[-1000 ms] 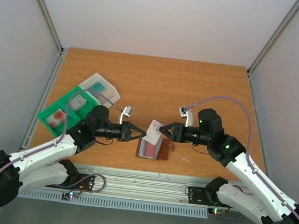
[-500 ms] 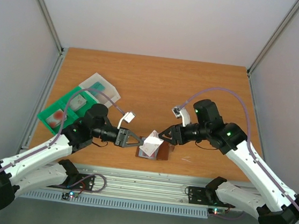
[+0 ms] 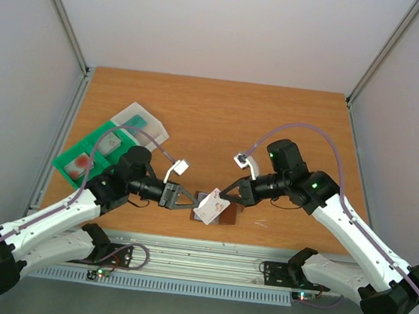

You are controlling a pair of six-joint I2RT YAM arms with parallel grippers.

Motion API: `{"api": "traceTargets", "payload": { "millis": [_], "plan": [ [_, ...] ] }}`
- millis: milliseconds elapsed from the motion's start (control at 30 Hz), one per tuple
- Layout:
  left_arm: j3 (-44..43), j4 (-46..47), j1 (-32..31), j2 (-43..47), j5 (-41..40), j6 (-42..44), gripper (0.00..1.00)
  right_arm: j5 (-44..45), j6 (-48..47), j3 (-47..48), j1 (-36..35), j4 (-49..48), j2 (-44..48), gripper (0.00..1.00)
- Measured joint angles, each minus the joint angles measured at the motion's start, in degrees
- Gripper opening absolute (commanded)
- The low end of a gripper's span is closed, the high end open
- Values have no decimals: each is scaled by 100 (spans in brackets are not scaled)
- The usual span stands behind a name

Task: Take the credit cards out of the card holder

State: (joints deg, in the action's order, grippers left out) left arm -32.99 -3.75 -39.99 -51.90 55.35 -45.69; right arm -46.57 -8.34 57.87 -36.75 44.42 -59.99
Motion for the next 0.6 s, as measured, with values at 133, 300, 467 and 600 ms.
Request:
{"api": "traceTargets", "payload": {
  "millis": [133,300,467,600],
  "plan": [
    [-15,-111,0,101,-192,0,33,-133,85,-39,0,-162,155,1],
    [-234,-505,0,487,-706,-46,69,-94,402,-140,-2,-424,367,1],
    [-518,-876,0,1003,-1451,-114,77,87,1196,-444,-2,-1106,678,1],
    [-525,-1062,0,1390,-2035,-295,77,297,1945,-667,-2,-1862,763,1]
  ]
}}
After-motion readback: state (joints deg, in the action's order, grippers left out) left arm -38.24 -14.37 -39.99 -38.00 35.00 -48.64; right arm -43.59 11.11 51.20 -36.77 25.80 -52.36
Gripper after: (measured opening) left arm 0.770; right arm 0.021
